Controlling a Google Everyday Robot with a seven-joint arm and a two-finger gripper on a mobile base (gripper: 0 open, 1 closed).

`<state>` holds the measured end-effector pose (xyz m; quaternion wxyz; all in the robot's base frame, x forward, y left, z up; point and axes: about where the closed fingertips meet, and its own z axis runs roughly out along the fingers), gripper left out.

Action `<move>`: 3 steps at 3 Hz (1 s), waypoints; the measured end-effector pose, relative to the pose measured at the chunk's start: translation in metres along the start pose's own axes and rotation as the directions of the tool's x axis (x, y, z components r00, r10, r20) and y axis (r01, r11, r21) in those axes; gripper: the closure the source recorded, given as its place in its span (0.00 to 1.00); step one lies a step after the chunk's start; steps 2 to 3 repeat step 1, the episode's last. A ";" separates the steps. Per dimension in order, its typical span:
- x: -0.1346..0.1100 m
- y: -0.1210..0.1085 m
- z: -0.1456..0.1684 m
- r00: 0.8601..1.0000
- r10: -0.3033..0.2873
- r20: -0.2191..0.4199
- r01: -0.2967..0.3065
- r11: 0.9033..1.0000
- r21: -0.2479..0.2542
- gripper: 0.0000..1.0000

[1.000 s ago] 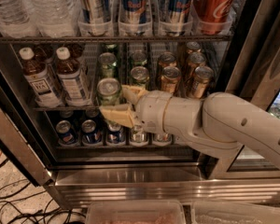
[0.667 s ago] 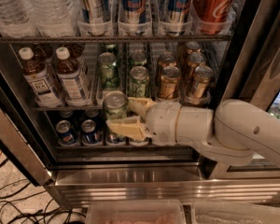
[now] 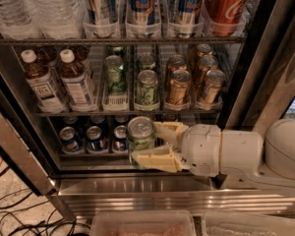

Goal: Pick green can from middle shelf of fridge

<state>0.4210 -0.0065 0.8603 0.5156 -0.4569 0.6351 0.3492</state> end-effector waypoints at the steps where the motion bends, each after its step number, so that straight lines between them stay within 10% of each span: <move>1: -0.018 0.018 -0.036 0.999 -0.013 -0.047 0.011 0.998 -0.057 1.00; 3: -0.018 0.018 -0.036 0.999 -0.013 -0.047 0.011 0.998 -0.057 1.00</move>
Offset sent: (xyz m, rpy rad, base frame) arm 0.0000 0.0000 0.0000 0.0000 0.0000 0.0000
